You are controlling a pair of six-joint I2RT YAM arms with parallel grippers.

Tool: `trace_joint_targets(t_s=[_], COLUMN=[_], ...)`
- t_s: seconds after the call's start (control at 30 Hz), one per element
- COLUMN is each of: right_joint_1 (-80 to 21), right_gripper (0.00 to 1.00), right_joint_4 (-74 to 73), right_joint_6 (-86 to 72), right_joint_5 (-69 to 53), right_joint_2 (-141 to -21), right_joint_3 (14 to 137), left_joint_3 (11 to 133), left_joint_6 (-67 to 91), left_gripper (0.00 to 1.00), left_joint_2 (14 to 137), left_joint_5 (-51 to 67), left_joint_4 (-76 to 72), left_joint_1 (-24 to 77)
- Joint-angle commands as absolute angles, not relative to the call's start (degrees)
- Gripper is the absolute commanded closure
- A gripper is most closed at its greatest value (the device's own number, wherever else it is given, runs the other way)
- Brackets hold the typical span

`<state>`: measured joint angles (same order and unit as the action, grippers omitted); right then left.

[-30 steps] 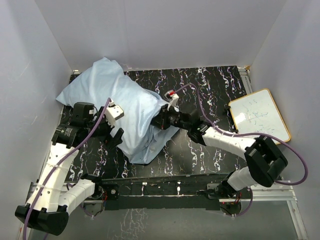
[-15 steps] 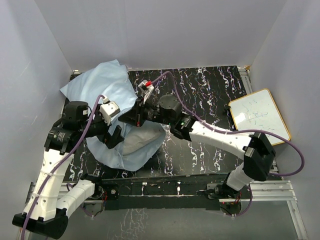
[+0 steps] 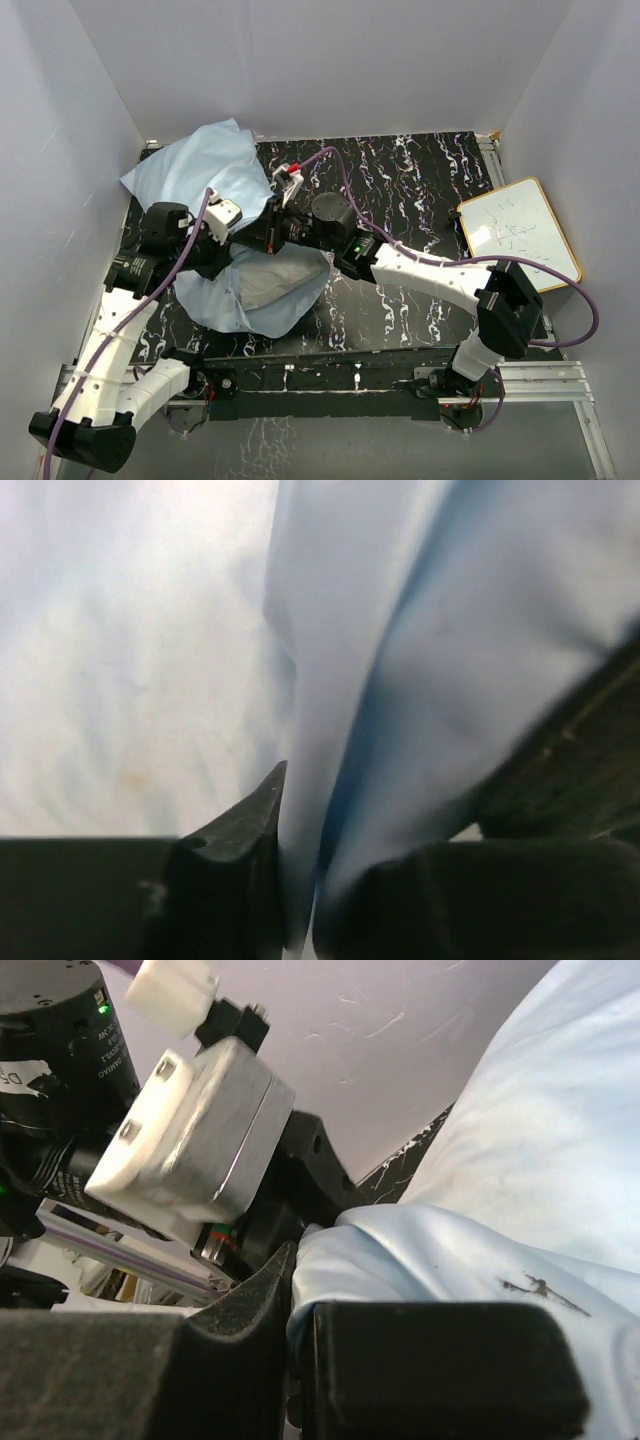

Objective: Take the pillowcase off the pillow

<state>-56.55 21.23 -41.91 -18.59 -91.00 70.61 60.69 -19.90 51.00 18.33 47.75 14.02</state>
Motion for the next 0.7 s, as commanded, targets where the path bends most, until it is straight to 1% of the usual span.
trace_joint_targets(t_s=[0.0,0.03,0.07,0.1,0.13,0.17,0.2,0.27,0.33,0.47,0.57,0.67], right_joint_1=[-56.5,-56.3,-56.1,-55.6,-55.0,-54.5,-54.1,-54.1,-54.1,-56.1,-60.7,-64.5], right_gripper=[0.92,0.92,0.89,0.83,0.72,0.62,0.56,0.48,0.45,0.42,0.39,0.36], right_joint_4=[26.4,25.2,23.9,23.0,22.3,21.5,20.4,15.7,13.3,12.6,13.3,13.1], right_joint_6=[-42.5,-41.5,-40.5,-39.5,-38.9,-37.7,-35.9,-31.3,-26.5,-18.4,-11.2,-4.5], right_joint_5=[-18.0,-17.2,-16.2,-15.6,-15.1,-15.0,-14.8,-13.9,-14.8,-15.6,-12.6,-7.0], right_joint_2=[-85.0,-83.1,-81.6,-79.7,-77.9,-76.1,-74.4,-71.9,-70.2,-68.9,-69.2,-71.9], right_joint_3=[71.2,69.9,68.1,65.3,63.0,60.6,58.6,55.6,52.5,48.3,47.7,50.0], left_joint_3=[62.7,63.8,64.9,65.9,66.9,68.0,69.0,71.1,72.6,75.2,78.0,81.2], left_joint_6=[-19.8,-20.2,-20.7,-21.1,-21.6,-22.1,-22.6,-23.3,-23.7,-23.3,-22.7,-22.6], left_gripper=[0.97,1.00,1.00,1.00,1.00,1.00,1.00,1.00,1.00,1.00,1.00,1.00], left_joint_2=[52.8,53.2,53.5,53.6,53.7,53.8,53.9,54.5,55.2,56.8,58.9,60.8], left_joint_5=[11.1,10.0,9.2,8.1,7.5,7.2,7.0,7.5,8.3,11.0,12.9,14.3], left_joint_4=[46.4,46.7,46.9,47.1,47.5,48.1,48.9,50.9,52.8,54.8,56.1,57.4], left_joint_1=[14.2,14.2,14.2,14.2,14.2,14.2,14.2,14.2,14.2,14.2,14.2,14.2])
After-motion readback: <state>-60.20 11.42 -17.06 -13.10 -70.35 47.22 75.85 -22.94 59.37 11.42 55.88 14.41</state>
